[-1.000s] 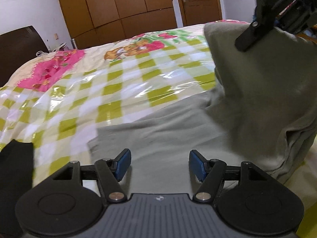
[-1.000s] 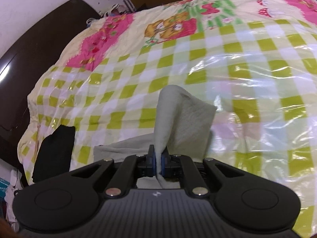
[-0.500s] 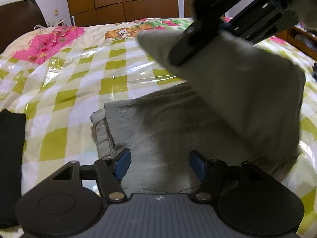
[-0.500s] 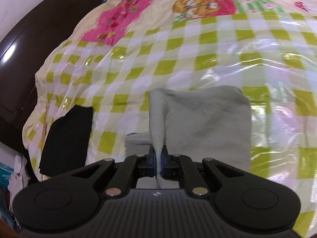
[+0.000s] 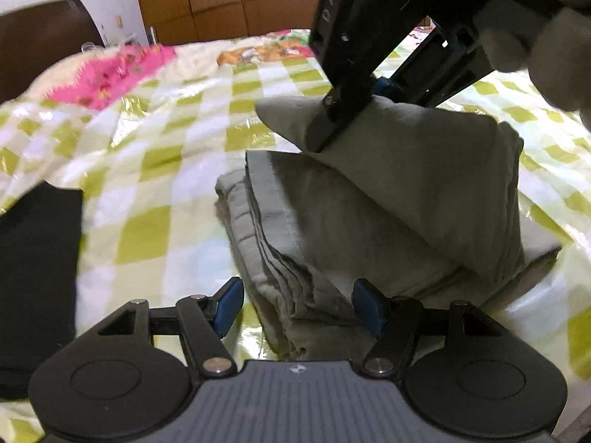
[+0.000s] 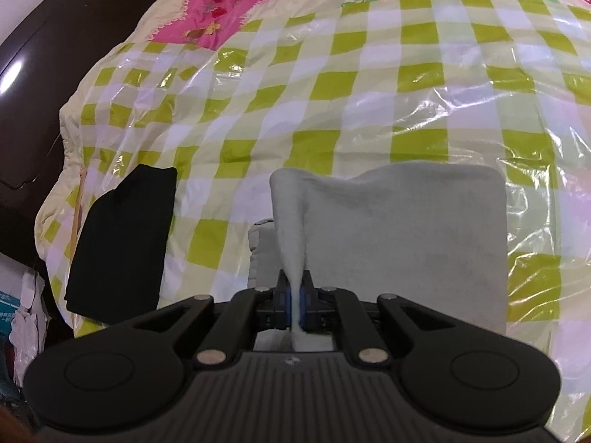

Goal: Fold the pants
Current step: 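Lift the held pants edge with the right tool and fold it over the stack, then lay the folded edge down on the stack and open the right tool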

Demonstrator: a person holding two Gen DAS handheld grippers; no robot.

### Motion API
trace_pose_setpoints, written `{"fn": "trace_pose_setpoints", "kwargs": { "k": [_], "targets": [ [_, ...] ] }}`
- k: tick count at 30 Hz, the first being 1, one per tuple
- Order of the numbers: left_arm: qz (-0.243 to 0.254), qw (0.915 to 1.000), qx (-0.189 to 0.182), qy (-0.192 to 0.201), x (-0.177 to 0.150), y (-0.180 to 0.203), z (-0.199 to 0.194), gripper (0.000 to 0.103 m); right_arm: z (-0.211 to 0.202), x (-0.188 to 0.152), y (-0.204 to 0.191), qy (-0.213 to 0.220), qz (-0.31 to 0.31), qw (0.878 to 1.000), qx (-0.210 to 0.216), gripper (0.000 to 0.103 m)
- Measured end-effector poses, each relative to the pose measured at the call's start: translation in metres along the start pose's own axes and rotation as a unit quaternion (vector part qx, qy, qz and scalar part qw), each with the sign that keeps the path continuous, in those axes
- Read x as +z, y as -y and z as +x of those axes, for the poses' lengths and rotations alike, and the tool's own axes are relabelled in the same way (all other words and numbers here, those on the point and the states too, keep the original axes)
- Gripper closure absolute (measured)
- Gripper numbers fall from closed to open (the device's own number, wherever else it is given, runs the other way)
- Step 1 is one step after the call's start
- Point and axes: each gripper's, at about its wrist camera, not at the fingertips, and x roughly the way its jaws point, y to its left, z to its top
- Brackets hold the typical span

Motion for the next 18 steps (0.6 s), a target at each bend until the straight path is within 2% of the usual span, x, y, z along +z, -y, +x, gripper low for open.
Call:
{"fn": "trace_pose_setpoints", "kwargs": {
  "k": [3,9,14,18],
  "targets": [
    [-0.001,0.9996,-0.023,-0.014,0.0,-0.002,0.007,0.03,0.007,0.0,-0.007,-0.003,0.0,1.0,-0.003,0.097],
    [-0.008,0.9991,-0.04,-0.014,-0.001,-0.006,0.009,0.032,0.02,-0.002,-0.016,-0.011,0.007,1.0,-0.007,0.097],
    [-0.016,0.9991,-0.039,-0.007,-0.004,-0.006,0.007,0.032,0.031,-0.006,-0.021,-0.025,0.013,1.0,-0.007,0.094],
    [-0.019,0.9994,-0.029,0.002,-0.006,-0.005,-0.001,0.031,0.034,-0.009,-0.021,-0.037,0.03,0.999,0.015,0.092]
  ]
}}
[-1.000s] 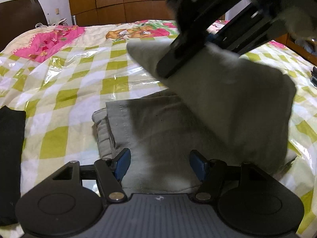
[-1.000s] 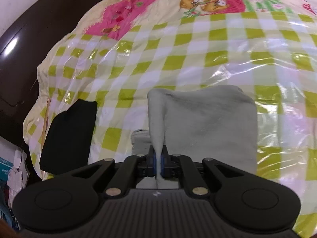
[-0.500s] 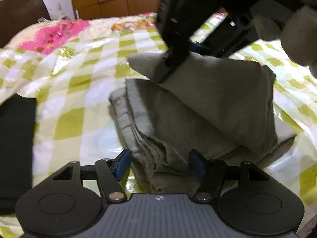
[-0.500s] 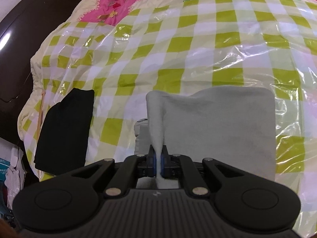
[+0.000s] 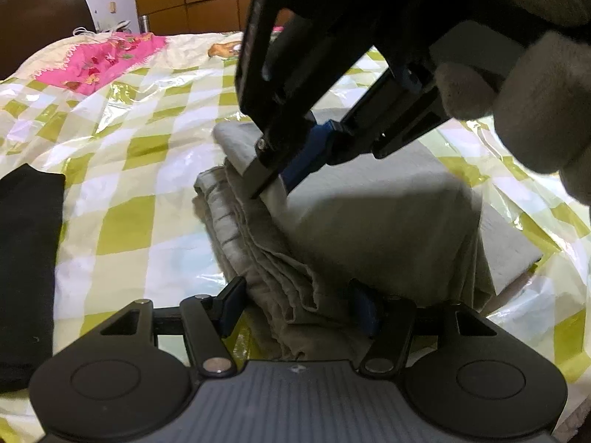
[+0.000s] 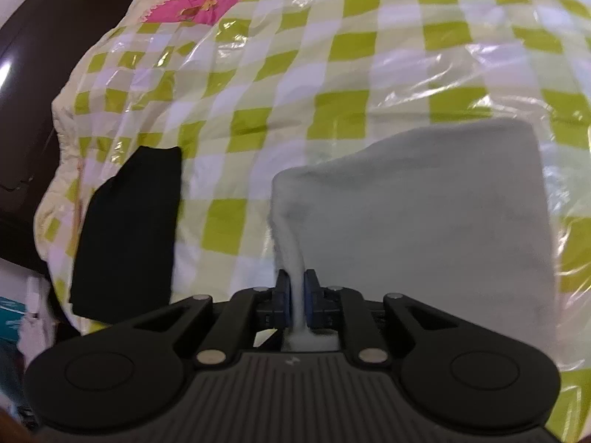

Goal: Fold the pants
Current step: 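Lay the folded edge down on the stack and open the right tool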

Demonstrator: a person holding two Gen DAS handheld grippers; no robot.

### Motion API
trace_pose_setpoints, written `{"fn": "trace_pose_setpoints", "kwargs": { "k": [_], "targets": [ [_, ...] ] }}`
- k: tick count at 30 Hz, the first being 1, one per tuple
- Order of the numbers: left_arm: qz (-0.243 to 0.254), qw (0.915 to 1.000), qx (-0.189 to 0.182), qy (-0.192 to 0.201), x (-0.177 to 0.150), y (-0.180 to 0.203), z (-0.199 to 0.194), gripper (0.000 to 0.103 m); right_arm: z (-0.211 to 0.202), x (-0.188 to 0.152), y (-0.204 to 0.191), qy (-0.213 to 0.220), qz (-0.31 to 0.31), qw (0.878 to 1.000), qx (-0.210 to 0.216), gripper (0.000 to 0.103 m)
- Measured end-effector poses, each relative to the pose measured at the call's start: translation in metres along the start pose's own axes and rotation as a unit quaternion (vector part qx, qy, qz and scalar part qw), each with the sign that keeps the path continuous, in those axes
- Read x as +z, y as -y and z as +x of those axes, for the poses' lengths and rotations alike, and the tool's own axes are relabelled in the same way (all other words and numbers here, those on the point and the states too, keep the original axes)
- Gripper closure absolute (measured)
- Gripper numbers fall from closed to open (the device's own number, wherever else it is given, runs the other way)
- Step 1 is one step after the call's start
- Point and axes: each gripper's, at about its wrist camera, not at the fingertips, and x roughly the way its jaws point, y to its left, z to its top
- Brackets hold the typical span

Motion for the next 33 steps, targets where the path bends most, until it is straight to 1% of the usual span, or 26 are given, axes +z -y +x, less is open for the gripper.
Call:
{"fn": "trace_pose_setpoints", "kwargs": {
  "k": [2,5,8,10,13,16,18,22,23,24,25,26,27,29,32,33],
  "targets": [
    [-0.004,1.0,0.006,0.004,-0.001,-0.001,-0.003,0.03,0.0,-0.001,0.0,0.002,0.0,1.0,0.002,0.091],
    [-0.012,0.9997,0.018,0.01,-0.001,-0.003,-0.009,0.03,-0.002,-0.003,0.002,-0.003,-0.005,1.0,0.021,0.091],
    [-0.029,0.9993,0.023,0.012,-0.006,-0.008,-0.017,0.027,-0.011,-0.004,0.0,0.007,-0.02,0.999,0.027,0.091],
    [-0.043,0.9988,0.022,0.007,-0.011,-0.015,-0.022,0.025,-0.019,-0.004,0.0,0.018,-0.037,0.999,0.021,0.091],
    [-0.062,0.9977,0.024,0.008,-0.018,-0.023,-0.035,0.024,-0.024,0.0,0.002,0.028,-0.055,0.998,0.013,0.091],
    [-0.064,0.9967,0.042,0.026,-0.018,-0.027,-0.051,0.024,-0.021,0.004,0.002,0.037,-0.076,0.996,-0.006,0.091],
    [-0.065,0.996,0.048,0.039,-0.015,-0.028,-0.061,0.024,-0.014,0.008,0.003,0.033,-0.082,0.996,-0.012,0.091],
    [-0.064,0.9952,0.04,0.062,-0.008,-0.031,-0.077,0.023,-0.006,0.015,0.005,0.032,-0.084,0.996,-0.021,0.091],
    [-0.063,0.9954,0.034,0.064,-0.007,-0.03,-0.081,0.021,-0.007,0.017,0.006,0.033,-0.084,0.996,-0.018,0.089],
    [-0.061,0.9955,0.027,0.067,-0.005,-0.028,-0.084,0.018,-0.009,0.018,0.005,0.035,-0.084,0.996,-0.014,0.085],
    [-0.059,0.9956,0.021,0.069,-0.004,-0.026,-0.084,0.016,-0.011,0.019,0.003,0.038,-0.088,0.995,-0.012,0.082],
    [-0.059,0.9956,0.013,0.072,-0.002,-0.023,-0.083,0.016,-0.013,0.021,0.001,0.041,-0.095,0.995,-0.012,0.076],
    [-0.059,0.9957,0.005,0.071,-0.001,-0.019,-0.08,0.016,-0.013,0.022,-0.002,0.043,-0.101,0.994,-0.011,0.072],
    [-0.056,0.9967,-0.004,0.059,0.002,-0.01,-0.067,0.016,-0.01,0.025,-0.007,0.043,-0.109,0.993,-0.006,0.071],
    [-0.041,0.9984,-0.002,0.039,0.002,0.002,-0.046,0.017,0.007,0.028,-0.022,0.03,-0.135,0.99,-0.033,0.069],
    [-0.04,0.9987,0.002,0.033,0.001,0.004,-0.043,0.026,0.013,0.028,-0.025,0.025,-0.146,0.988,-0.044,0.071]
  ]
}}
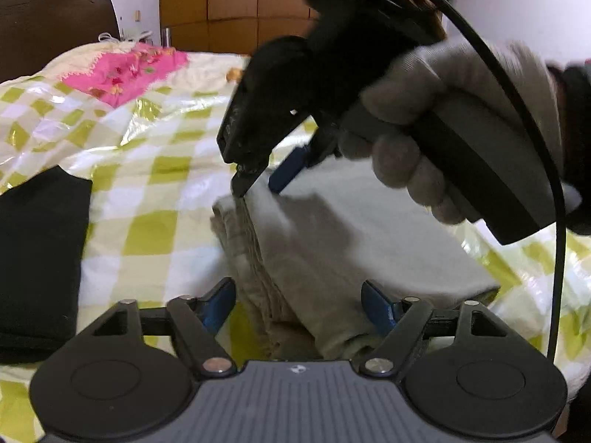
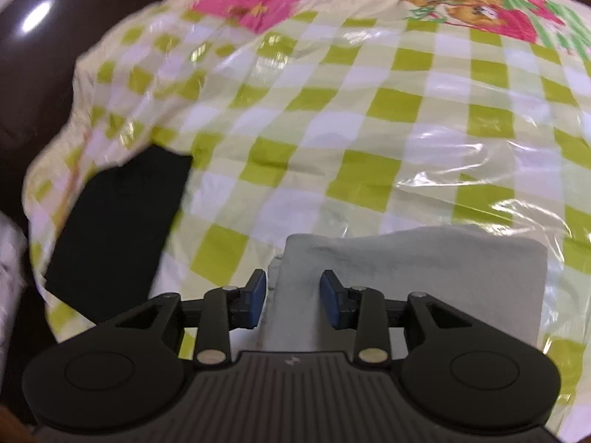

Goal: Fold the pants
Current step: 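Lay the folded edge down on the stack and open the right tool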

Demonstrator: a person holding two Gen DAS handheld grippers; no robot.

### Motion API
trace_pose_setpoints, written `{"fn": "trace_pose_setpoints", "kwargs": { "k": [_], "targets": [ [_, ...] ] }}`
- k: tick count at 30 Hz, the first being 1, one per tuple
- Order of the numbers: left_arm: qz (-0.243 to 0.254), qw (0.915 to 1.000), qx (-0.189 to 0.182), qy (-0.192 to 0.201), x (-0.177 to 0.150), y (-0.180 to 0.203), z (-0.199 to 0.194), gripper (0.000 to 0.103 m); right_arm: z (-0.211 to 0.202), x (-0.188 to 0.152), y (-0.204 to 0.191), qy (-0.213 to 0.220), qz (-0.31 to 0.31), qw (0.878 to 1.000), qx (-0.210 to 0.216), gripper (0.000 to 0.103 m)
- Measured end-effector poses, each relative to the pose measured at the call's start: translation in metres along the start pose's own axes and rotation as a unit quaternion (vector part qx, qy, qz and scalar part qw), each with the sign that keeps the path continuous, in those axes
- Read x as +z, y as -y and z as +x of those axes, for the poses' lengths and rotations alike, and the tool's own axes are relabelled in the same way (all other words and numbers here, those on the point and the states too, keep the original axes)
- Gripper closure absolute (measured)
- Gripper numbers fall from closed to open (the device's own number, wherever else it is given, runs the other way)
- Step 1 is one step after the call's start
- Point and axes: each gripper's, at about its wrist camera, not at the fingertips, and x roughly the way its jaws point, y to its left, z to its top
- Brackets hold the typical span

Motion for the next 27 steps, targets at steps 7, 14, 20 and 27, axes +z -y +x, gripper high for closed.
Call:
{"fn": "trace_pose_setpoints", "kwargs": {
  "k": [7,14,20,27],
  "targets": [
    [-0.024,0.9997,-0.007,0.003,-0.003,-0.005,-0.007,0.067,-0.006,-0.003,0.01,0.01,0.016,1.0,-0.011,0.097],
    [-0.063,0.9974,-0.02,0.029,0.0,-0.016,-0.02,0.076,-0.046,0.006,0.0,0.045,0.016,0.999,0.02,0.098],
    [-0.125,0.9918,-0.028,-0.004,-0.018,-0.043,-0.008,0.079,-0.003,0.009,-0.019,0.011,0.01,1.0,0.023,0.098],
    [-0.153,0.9881,-0.012,-0.012,-0.028,-0.06,0.0,0.078,0.05,0.007,-0.042,-0.022,0.008,1.0,0.021,0.097]
  ]
}}
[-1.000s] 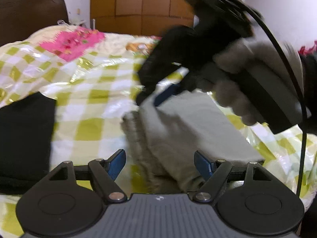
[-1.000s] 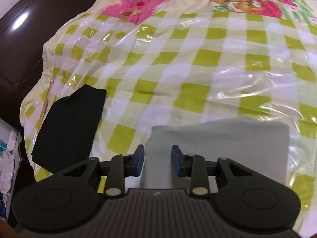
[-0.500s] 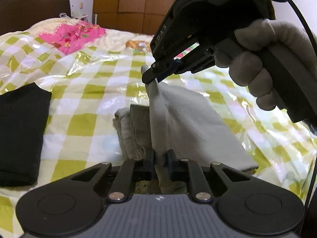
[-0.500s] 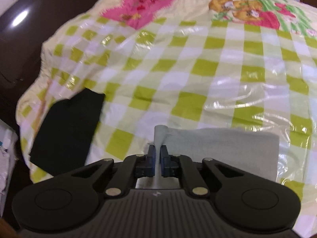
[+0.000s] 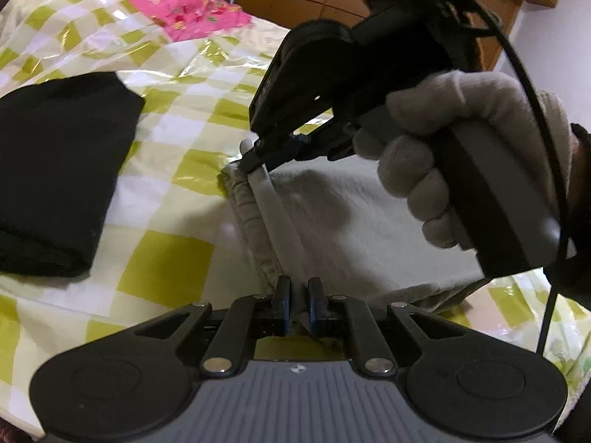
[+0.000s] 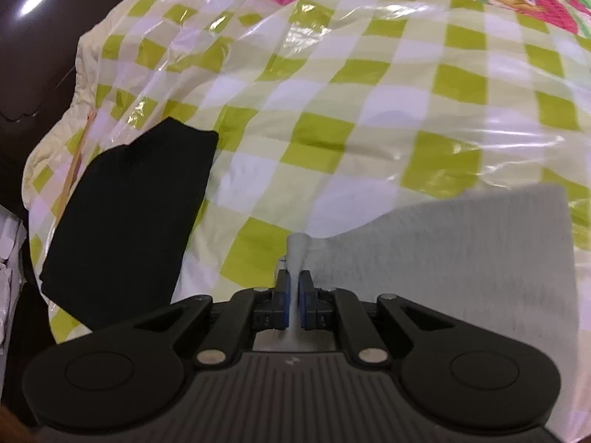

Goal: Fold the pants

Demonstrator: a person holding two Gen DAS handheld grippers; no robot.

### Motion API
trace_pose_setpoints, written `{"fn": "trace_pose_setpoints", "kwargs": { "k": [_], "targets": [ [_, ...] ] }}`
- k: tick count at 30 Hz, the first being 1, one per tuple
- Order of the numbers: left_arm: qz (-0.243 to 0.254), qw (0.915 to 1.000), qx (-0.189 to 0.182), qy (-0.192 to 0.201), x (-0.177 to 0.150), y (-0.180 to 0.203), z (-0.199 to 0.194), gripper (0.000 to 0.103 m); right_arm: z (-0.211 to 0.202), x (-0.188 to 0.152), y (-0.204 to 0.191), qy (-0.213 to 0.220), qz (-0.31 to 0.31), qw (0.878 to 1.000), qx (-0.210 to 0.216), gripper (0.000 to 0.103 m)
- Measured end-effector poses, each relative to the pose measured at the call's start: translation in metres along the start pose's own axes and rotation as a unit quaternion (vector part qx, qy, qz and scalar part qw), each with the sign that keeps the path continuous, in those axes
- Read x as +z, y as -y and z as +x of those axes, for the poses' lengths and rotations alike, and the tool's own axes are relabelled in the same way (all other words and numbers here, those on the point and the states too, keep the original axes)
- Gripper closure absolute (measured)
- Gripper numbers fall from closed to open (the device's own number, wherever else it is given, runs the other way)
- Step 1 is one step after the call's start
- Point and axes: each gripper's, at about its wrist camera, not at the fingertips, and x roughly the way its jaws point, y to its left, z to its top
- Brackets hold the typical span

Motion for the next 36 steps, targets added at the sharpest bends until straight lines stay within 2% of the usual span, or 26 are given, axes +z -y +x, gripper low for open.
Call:
{"fn": "trace_pose_setpoints", "kwargs": {
  "k": [4,6,7,9,11,12,16,20,23,26,29,32,34,36],
  "targets": [
    [-0.01,0.9999,0.004,-0.006,-0.006,-0.006,0.003,0.076,0.021,-0.001,-0.009,-0.01,-0.018,1.0,-0.009,0.095],
    [-0.016,0.9998,0.005,-0.007,-0.008,-0.008,0.003,0.073,0.025,-0.005,-0.017,-0.002,-0.035,0.999,-0.008,0.088],
    [-0.017,0.9998,0.007,-0.008,-0.008,-0.008,0.002,0.071,0.025,-0.006,-0.02,0.001,-0.038,0.999,-0.003,0.088],
    [-0.017,0.9998,0.008,-0.008,-0.008,-0.008,0.0,0.068,0.032,-0.009,-0.023,-0.018,-0.044,0.998,0.028,0.089],
    [-0.018,0.9998,0.01,-0.007,-0.008,-0.009,-0.004,0.068,0.038,-0.011,-0.02,-0.046,-0.02,0.996,0.068,0.089],
    [-0.019,0.9997,0.011,-0.007,-0.008,-0.009,-0.006,0.068,0.037,-0.014,-0.019,-0.046,-0.012,0.996,0.077,0.089],
    [-0.008,0.9997,0.023,-0.001,-0.002,-0.007,-0.017,0.069,0.002,-0.013,-0.02,0.0,-0.035,0.994,0.101,0.086],
    [0.007,0.9983,0.051,0.029,0.011,-0.006,-0.031,0.069,-0.045,-0.008,0.0,0.044,-0.033,0.992,0.116,0.086],
    [0.027,0.9966,0.057,0.053,0.025,0.0,-0.035,0.069,-0.073,-0.011,0.023,0.072,-0.026,0.993,0.09,0.086],
    [0.051,0.9956,0.05,0.061,0.038,0.01,-0.022,0.069,-0.093,-0.03,0.049,0.086,-0.029,0.995,0.046,0.083],
    [0.078,0.9941,0.048,0.058,0.049,0.018,0.004,0.069,-0.096,-0.059,0.062,0.064,-0.033,0.997,0.033,0.083],
    [0.096,0.9924,0.073,0.023,0.052,0.017,0.036,0.069,-0.09,-0.09,0.065,0.032,-0.034,0.998,0.036,0.083],
    [0.1,0.9918,0.08,-0.001,0.048,0.016,0.046,0.066,-0.078,-0.108,0.064,0.001,-0.033,0.998,0.05,0.083],
    [0.106,0.9906,0.086,-0.003,0.044,0.018,0.041,0.064,-0.071,-0.12,0.063,-0.013,-0.036,0.998,0.054,0.084]
  ]
}}
